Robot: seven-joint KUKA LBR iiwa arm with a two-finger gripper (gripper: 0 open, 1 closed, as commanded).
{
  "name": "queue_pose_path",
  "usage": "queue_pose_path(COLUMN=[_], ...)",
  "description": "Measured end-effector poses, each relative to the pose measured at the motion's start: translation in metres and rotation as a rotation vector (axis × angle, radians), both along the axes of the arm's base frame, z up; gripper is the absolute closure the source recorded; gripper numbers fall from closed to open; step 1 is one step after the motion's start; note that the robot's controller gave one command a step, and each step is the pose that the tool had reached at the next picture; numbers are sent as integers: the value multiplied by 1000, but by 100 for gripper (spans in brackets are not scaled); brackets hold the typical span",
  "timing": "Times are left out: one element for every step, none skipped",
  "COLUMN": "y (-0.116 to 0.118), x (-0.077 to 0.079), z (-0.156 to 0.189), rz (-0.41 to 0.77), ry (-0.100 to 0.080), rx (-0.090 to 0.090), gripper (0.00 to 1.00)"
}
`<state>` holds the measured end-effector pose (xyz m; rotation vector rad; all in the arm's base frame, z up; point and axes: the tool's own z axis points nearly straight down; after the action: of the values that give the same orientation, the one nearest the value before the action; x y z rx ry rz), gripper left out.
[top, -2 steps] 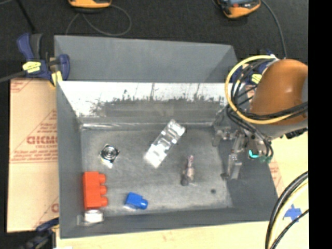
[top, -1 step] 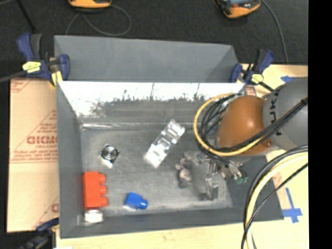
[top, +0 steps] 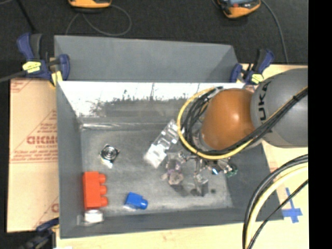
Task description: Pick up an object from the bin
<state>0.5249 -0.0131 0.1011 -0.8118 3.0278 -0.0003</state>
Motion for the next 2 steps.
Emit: queue_pose_path(y=[-10, 3], x=[9, 14], z=[-1, -32], rz=[-26, 47], ry=[-1, 7], rx=[-1, -2], gripper=[0, 0])
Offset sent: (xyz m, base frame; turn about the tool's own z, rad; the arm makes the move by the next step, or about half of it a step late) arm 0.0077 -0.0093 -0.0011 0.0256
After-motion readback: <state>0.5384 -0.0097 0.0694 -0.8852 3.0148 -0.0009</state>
